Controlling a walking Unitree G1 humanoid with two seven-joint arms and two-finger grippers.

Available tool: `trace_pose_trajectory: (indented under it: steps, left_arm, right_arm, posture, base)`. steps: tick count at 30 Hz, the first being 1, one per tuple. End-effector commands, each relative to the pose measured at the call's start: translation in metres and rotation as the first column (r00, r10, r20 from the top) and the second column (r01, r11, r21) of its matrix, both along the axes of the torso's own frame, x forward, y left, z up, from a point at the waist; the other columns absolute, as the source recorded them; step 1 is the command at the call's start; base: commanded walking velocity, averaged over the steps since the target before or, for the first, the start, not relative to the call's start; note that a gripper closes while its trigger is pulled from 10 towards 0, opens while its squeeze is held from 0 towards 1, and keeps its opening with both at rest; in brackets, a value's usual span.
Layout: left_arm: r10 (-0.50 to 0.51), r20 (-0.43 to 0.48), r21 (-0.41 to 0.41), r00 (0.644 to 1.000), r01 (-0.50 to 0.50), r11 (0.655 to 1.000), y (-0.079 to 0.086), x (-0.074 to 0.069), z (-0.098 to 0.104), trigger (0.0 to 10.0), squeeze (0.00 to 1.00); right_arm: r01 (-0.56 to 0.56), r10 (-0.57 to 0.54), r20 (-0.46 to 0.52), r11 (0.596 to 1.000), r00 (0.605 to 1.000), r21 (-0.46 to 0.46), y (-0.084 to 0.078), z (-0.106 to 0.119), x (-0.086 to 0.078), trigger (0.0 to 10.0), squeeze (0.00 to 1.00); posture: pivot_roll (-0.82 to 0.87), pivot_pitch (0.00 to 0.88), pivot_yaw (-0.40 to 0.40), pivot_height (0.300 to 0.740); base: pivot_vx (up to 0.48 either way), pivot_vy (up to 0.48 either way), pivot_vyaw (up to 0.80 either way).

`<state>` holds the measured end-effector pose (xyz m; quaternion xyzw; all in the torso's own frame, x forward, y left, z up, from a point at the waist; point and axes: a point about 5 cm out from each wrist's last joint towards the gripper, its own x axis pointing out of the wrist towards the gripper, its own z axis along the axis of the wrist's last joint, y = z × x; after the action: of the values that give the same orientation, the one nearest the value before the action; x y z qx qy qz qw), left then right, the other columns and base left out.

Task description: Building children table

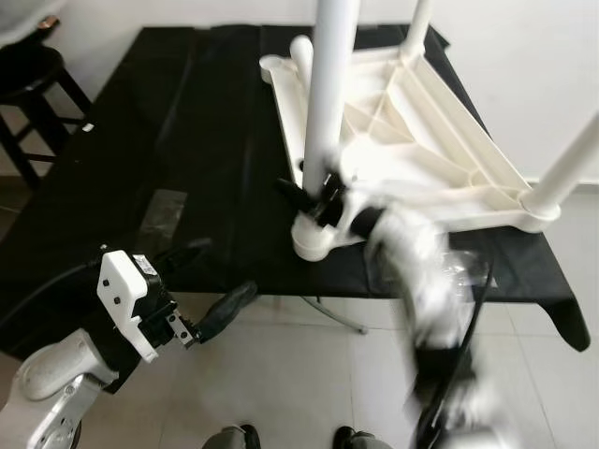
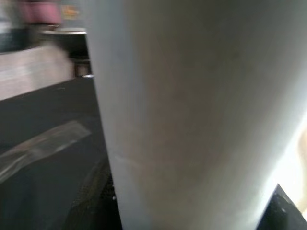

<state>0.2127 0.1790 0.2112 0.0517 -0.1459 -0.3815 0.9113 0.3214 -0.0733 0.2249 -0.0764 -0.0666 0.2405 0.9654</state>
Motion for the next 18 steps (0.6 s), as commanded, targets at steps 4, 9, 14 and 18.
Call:
trace_pose_trajectory:
  steps: [4, 9, 14, 18]
  left_arm:
    - [-0.004, 0.008, -0.018, 1.0, 0.005, 1.0, -0.004, 0.003, -0.002, 10.0, 0.0]
    - [0.04, 0.016, -0.027, 0.999, -0.04, 0.999, -0.004, 0.009, -0.001, 10.0, 0.0]
    - [0.1, -0.006, -0.009, 0.995, -0.1, 0.995, -0.003, 0.013, -0.008, 10.0, 0.0]
    - [0.163, -0.042, 0.002, 0.986, -0.163, 0.987, -0.002, 0.017, -0.017, 10.0, 0.0]
  right_arm:
    - [0.143, -0.144, -0.121, 0.99, 0.982, -0.018, -0.004, -0.021, 0.018, 0.0, 0.0]
    - [0.158, -0.154, -0.079, 0.987, 0.985, 0.039, 0.007, 0.0, 0.029, 10.0, 0.0]
    - [0.192, -0.188, -0.049, 0.976, 0.981, 0.104, -0.002, 0.007, 0.021, 10.0, 1.0]
    - [0.238, -0.24, -0.003, 0.962, 0.971, 0.136, -0.025, 0.007, 0.011, 10.0, 1.0]
  posture:
    - [-0.02, 0.203, 0.031, 0.74]
    - [-0.01, 0.189, 0.036, 0.74]
    - [-0.02, 0.185, 0.046, 0.74]
    - [-0.03, 0.185, 0.057, 0.74]
  base:
    - [0.0, 0.0, 0.0]
    - [0.0, 0.0, 0.0]
    - [0.0, 0.0, 0.0]
    - [0.0, 0.0, 0.0]
